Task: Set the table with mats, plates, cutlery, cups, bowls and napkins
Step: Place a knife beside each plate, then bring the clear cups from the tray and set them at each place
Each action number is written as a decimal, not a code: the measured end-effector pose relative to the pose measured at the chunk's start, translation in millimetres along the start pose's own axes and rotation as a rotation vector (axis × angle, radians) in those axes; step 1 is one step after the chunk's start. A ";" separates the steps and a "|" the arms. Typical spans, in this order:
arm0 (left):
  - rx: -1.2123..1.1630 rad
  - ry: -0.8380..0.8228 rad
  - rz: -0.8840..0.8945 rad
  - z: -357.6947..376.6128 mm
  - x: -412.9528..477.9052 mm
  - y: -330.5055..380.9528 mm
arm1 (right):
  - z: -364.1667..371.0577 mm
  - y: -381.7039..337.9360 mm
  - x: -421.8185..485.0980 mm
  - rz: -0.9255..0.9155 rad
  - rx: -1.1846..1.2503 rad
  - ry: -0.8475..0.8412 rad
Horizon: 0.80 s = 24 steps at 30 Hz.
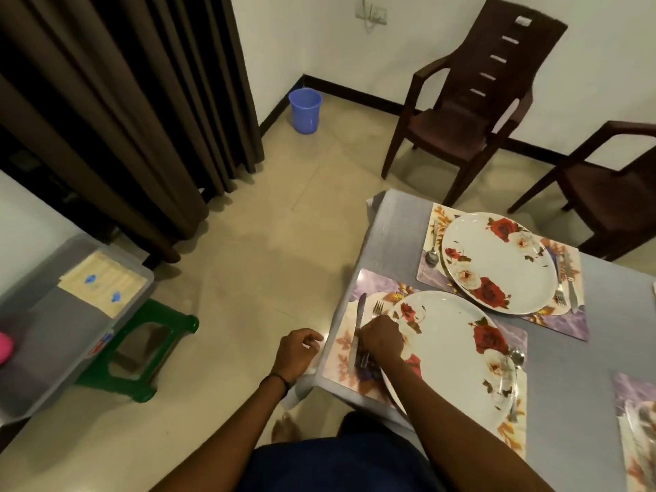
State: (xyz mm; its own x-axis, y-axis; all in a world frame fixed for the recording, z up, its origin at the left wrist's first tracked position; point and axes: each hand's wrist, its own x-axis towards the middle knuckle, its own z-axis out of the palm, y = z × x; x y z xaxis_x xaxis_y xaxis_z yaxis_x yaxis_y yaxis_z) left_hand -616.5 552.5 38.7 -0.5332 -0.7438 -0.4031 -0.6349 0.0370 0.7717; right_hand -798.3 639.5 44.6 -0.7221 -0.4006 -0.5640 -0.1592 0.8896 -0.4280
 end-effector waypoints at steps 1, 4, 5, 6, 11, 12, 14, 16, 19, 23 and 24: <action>0.003 -0.011 0.002 -3.8 4.7 -1.4 | 2.5 -0.8 -1.6 0.014 -0.023 0.033; 0.007 -0.054 -0.001 -1.7 9.7 -0.4 | -0.9 -1.1 -15.9 0.013 -0.015 0.035; 0.015 -0.074 0.007 -1.5 10.8 3.1 | -1.7 -0.7 -18.4 0.013 -0.001 0.031; 0.023 -0.088 0.019 -2.0 12.4 7.0 | -2.1 -0.3 -18.8 0.009 0.013 0.035; -0.008 -0.080 0.025 -12.2 24.4 26.2 | -5.4 4.4 -8.8 -0.024 0.078 0.058; -0.013 -0.072 0.025 -15.1 27.9 28.9 | -7.2 1.4 -9.9 -0.044 0.121 0.063; -0.020 -0.063 0.033 -20.0 34.4 32.8 | -8.7 -5.2 -12.9 -0.090 0.190 0.093; -0.034 -0.054 0.045 -20.6 39.0 38.2 | -10.0 -13.0 -14.8 -0.146 0.215 0.115; -0.098 -0.036 0.013 -25.1 35.0 43.2 | -4.8 -34.7 -20.0 -0.199 0.250 0.083; -0.143 0.068 -0.012 -56.4 26.9 30.3 | 22.8 -75.6 -25.5 -0.342 0.246 -0.049; -0.144 0.105 -0.019 -65.2 25.3 24.8 | 31.4 -84.0 -24.4 -0.380 0.243 -0.078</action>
State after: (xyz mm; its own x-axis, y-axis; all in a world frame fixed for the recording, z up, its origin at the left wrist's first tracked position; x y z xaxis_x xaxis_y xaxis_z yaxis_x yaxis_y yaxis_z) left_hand -609.2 491.1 79.7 -0.4556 -0.8093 -0.3707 -0.5537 -0.0684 0.8299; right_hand -746.2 567.6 72.1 -0.5888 -0.7122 -0.3822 -0.2340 0.6028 -0.7628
